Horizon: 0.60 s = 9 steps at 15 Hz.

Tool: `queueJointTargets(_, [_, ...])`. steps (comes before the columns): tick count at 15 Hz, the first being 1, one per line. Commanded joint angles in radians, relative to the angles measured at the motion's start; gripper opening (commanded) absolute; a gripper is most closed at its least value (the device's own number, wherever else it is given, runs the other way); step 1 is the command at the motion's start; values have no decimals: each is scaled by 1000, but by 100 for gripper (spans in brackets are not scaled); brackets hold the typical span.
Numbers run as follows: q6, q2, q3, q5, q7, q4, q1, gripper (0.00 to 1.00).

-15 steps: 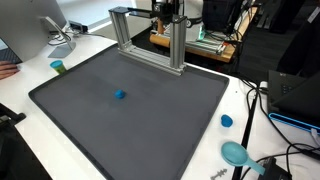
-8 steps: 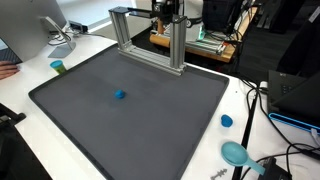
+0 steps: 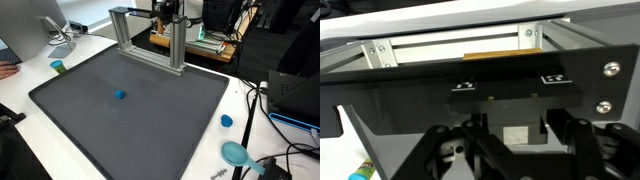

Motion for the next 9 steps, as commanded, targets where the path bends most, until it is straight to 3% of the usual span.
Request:
queueJointTargets(1, [44, -25, 6, -3, 15, -49, 9, 71])
queueJointTargets(9, [51, -16, -8, 5, -10, -23, 14, 61])
